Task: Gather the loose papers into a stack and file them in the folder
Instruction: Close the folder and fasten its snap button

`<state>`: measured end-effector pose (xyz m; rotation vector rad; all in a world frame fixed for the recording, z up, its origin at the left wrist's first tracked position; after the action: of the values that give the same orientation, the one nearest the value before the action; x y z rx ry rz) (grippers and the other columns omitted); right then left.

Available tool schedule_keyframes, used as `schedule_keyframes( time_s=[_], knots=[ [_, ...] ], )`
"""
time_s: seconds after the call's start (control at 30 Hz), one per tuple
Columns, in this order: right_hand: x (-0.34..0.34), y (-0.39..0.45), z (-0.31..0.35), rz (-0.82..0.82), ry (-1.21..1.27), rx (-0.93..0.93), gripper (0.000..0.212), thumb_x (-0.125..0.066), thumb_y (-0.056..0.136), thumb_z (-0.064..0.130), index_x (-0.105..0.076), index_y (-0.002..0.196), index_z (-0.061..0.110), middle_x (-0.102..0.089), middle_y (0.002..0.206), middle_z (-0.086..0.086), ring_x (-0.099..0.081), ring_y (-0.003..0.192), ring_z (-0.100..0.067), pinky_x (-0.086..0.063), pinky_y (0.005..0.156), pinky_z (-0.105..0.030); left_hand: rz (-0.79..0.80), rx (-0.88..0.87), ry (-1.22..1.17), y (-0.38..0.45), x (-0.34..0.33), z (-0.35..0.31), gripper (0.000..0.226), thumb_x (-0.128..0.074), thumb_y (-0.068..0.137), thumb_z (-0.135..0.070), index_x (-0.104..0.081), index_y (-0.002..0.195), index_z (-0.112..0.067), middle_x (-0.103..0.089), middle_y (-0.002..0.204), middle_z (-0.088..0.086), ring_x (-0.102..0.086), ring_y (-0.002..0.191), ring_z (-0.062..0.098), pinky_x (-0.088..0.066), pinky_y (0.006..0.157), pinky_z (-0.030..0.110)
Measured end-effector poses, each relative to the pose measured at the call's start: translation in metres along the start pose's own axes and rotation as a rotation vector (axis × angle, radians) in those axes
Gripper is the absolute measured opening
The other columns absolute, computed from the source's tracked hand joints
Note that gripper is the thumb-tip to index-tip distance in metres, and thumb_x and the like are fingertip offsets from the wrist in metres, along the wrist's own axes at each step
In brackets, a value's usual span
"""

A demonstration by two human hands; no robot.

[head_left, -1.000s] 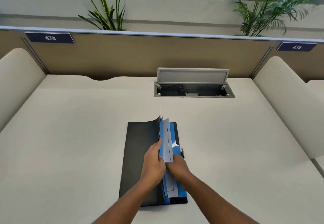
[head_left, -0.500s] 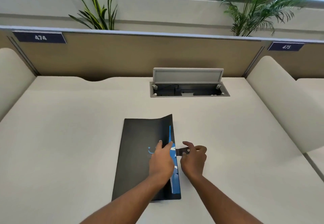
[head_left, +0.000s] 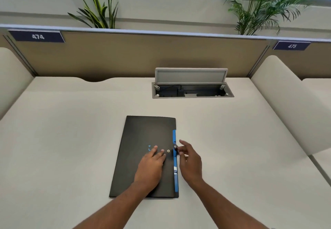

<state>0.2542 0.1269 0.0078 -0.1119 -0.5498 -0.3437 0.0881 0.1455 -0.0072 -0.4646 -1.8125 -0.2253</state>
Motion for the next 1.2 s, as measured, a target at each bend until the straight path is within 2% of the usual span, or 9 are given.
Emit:
schedule_keyframes(
  time_s=[0.1,0.23,0.33,0.47,0.7,0.83,0.93,1.07,1.2],
  knots=[
    [-0.016,-0.008,0.003,0.109,-0.216,0.131,0.043,-0.056,0.094,0.000,-0.066,0.131,0.021,-0.066,0.128,0.007,-0.061,0.119,-0.014,-0.048,0.105,-0.029,0.005,-0.087,0.091,-0.010,-0.004,0.008,0.046,-0.057,0.094,-0.031,-0.054,0.139,-0.025,-0.049,0.148,-0.008,-0.036,0.143,0.023,-0.036,0.112,0.046],
    [-0.029,-0.009,0.002,0.204,-0.501,0.191,0.045,-0.049,0.099,0.012,-0.061,0.141,0.024,-0.057,0.139,0.008,-0.050,0.127,-0.014,-0.046,0.106,-0.027,0.049,-0.086,0.053,-0.020,-0.023,0.018,0.056,-0.024,0.103,-0.042,-0.012,0.157,-0.031,-0.003,0.163,-0.019,0.005,0.151,0.018,0.001,0.123,0.046],
    [-0.031,-0.008,0.003,0.265,-0.669,0.233,0.052,-0.048,0.098,0.017,-0.053,0.149,0.030,-0.052,0.144,0.010,-0.047,0.131,-0.015,-0.046,0.102,-0.030,0.057,-0.062,0.069,-0.023,-0.024,0.015,0.058,-0.017,0.103,-0.045,0.001,0.157,-0.032,0.008,0.162,-0.021,0.015,0.150,0.017,0.005,0.122,0.046],
    [-0.033,-0.009,0.003,0.319,-0.802,0.276,0.059,-0.052,0.096,0.020,-0.045,0.153,0.028,-0.049,0.150,0.006,-0.046,0.134,-0.020,-0.047,0.099,-0.035,0.029,-0.042,0.045,-0.025,-0.025,0.011,0.058,-0.017,0.103,-0.044,-0.001,0.157,-0.031,0.008,0.162,-0.020,0.014,0.150,0.017,0.003,0.119,0.045],
    [-0.043,-0.009,0.007,0.367,-0.971,0.346,0.054,-0.045,0.104,0.020,-0.035,0.157,0.011,-0.045,0.153,-0.011,-0.046,0.134,-0.033,-0.048,0.101,-0.045,0.046,-0.029,0.047,-0.025,-0.026,0.011,0.057,-0.016,0.103,-0.046,-0.002,0.157,-0.031,0.008,0.162,-0.021,0.014,0.150,0.015,0.001,0.120,0.046],
    [-0.046,-0.011,0.011,0.378,-1.009,0.375,0.052,-0.045,0.106,0.018,-0.035,0.156,0.005,-0.046,0.149,-0.017,-0.048,0.130,-0.035,-0.049,0.099,-0.045,0.061,-0.023,0.039,-0.025,-0.026,0.011,0.056,-0.018,0.104,-0.046,-0.008,0.157,-0.030,0.001,0.163,-0.020,0.008,0.151,0.017,-0.003,0.119,0.047],
    [-0.049,-0.013,0.015,0.395,-1.024,0.368,0.053,-0.044,0.107,0.017,-0.033,0.156,0.001,-0.044,0.149,-0.019,-0.046,0.130,-0.036,-0.049,0.098,-0.045,0.077,-0.024,0.031,-0.025,-0.027,0.011,0.056,-0.015,0.104,-0.048,-0.004,0.157,-0.032,0.006,0.162,-0.021,0.013,0.151,0.015,0.000,0.120,0.046],
    [-0.047,-0.011,0.016,0.404,-1.009,0.331,0.053,-0.045,0.105,0.018,-0.035,0.156,0.006,-0.043,0.149,-0.015,-0.044,0.131,-0.034,-0.048,0.099,-0.043,0.085,-0.037,-0.011,-0.023,-0.025,0.014,0.058,-0.017,0.103,-0.050,0.000,0.156,-0.035,0.012,0.160,-0.025,0.017,0.150,0.013,0.007,0.123,0.042],
    [-0.034,-0.004,0.017,0.295,-0.736,0.155,0.047,-0.048,0.098,0.022,-0.056,0.144,0.026,-0.049,0.139,0.000,-0.046,0.126,-0.024,-0.051,0.093,-0.036,0.065,0.028,-0.192,-0.023,-0.012,0.022,0.059,-0.031,0.101,-0.049,-0.018,0.155,-0.031,0.004,0.160,-0.023,0.007,0.152,0.016,0.005,0.121,0.040]
  ],
)
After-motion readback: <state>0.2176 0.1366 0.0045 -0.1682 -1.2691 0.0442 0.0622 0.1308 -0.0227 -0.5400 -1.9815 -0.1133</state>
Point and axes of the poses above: each hand's wrist, its own y-axis towards the middle knuckle, its own x-axis out of the back of the hand, z = x × y, the point moved 4 cm from there along y, towards the middle knuckle
